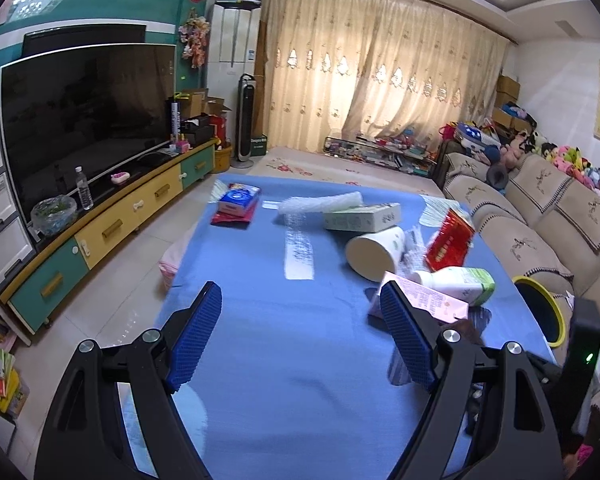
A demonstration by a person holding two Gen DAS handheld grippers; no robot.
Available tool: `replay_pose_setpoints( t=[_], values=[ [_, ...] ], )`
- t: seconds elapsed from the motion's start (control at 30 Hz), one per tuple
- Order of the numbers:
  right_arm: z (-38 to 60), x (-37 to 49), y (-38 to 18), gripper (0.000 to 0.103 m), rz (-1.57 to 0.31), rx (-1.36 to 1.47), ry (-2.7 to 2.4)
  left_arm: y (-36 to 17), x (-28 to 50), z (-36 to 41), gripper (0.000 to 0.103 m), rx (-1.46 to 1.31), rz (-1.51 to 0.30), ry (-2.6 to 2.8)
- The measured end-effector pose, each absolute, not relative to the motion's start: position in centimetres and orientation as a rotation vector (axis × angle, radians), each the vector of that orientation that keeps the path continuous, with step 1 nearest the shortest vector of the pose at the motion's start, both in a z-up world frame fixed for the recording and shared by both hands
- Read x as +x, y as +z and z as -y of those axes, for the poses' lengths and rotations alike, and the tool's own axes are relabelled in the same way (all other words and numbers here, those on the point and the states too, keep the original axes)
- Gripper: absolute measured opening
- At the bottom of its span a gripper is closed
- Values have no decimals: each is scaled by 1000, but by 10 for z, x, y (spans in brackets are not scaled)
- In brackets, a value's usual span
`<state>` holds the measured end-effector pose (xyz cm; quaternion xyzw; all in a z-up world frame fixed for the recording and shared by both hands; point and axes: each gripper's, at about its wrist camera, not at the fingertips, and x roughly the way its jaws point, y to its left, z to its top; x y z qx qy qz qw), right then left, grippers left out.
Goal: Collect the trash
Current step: 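Carry the brown tray over the bin and open the right tool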
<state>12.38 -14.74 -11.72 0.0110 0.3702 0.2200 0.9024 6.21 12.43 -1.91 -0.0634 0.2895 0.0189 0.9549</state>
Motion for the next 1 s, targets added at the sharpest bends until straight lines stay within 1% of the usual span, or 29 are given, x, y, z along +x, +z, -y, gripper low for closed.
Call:
replay_pose_setpoints(
  t=[0.17,0.33,0.6,0.83,1.0],
  values=[
    [202,132,-104,65,-711,77,351,-24,75,-95,81,-105,-611,6],
    [291,152,-97,65,-665,127,114,-34,94,-62,81,-80,-642,-32],
    [418,183,-115,65,-680,160,-224,-63,135,-26,81,-82,-718,-90],
    [466,214,-143,65,-730,155,-347,-82,163,-6,81,-64,-766,-112],
    [477,235,-161,69,-772,170,-357,-89,184,3,81,-41,-784,-133]
  ],
)
